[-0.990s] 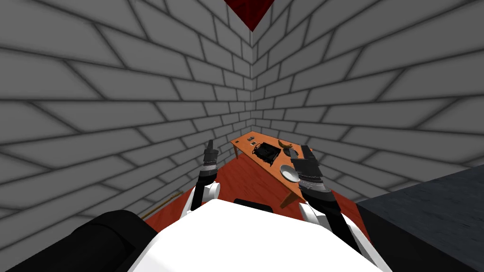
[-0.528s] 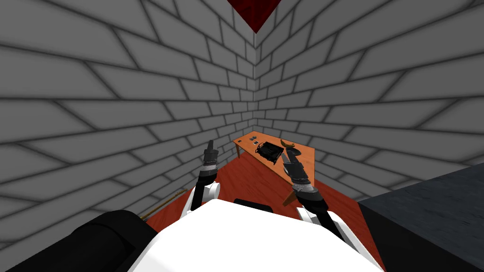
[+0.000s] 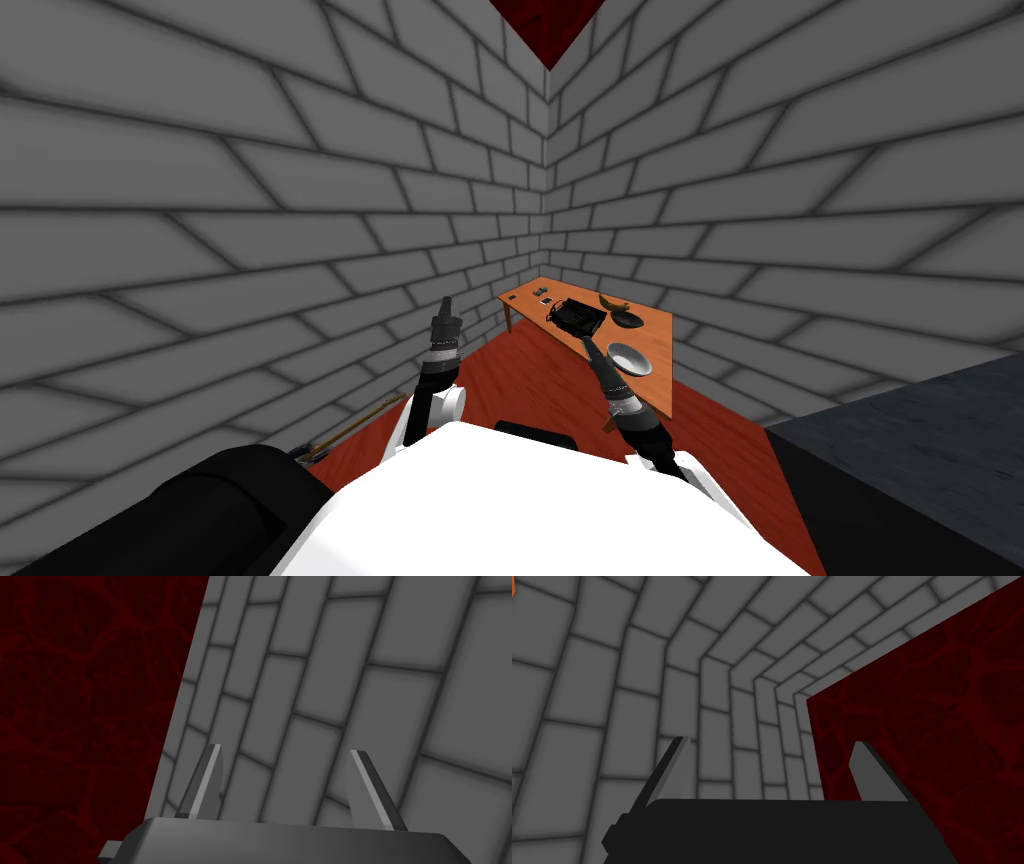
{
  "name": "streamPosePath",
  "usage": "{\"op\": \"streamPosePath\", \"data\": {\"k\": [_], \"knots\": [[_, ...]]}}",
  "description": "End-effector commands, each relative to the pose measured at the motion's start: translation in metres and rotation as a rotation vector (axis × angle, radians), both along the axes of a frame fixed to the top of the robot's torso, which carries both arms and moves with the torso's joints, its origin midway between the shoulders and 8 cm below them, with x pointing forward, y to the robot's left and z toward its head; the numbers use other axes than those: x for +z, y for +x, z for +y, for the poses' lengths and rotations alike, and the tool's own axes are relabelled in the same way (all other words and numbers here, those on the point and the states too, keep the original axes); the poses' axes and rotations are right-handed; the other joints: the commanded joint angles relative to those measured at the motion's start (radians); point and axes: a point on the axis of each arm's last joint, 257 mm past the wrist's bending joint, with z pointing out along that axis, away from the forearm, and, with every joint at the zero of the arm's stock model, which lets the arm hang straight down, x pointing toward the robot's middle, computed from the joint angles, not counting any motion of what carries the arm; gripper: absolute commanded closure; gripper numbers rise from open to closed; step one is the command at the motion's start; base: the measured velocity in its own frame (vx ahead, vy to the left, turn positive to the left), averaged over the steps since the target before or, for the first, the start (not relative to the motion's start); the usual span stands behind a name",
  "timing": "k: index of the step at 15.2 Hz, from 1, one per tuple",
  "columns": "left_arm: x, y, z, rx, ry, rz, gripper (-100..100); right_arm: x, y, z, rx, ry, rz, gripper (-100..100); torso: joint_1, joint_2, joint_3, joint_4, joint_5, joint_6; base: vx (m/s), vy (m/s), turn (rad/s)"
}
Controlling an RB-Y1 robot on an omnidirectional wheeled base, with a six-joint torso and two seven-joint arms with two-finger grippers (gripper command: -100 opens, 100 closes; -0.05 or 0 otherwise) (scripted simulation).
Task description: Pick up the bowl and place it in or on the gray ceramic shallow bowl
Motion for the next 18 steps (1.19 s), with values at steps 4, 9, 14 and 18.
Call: {"op": "streamPosePath", "data": {"k": [4,9,14,18], "knots": [[0.000,0.000,0.000,0.000,0.000,0.000,0,-0.058,-0.004,0.004,0.021,-0.115,0.092,-100,-0.002,-0.001,0.000,0.000,0.000,0.000,-0.058,0.053,0.031],[0.000,0.000,0.000,0.000,0.000,0.000,0,-0.112,-0.014,0.005,0.053,-0.257,0.170,-100,-0.004,-0.003,-0.001,0.000,-0.001,0.000,-0.036,0.033,0.037],[0.000,0.000,0.000,0.000,0.000,0.000,0,-0.156,-0.023,-0.005,0.064,-0.342,0.244,-100,-0.004,-0.003,-0.001,0.000,-0.001,0.000,-0.037,0.029,0.042],[0.000,0.000,0.000,0.000,0.000,0.000,0,-0.216,-0.043,-0.027,0.097,-0.518,0.332,-100,-0.004,-0.002,-0.001,0.000,-0.001,0.000,-0.046,0.038,0.090]]}}
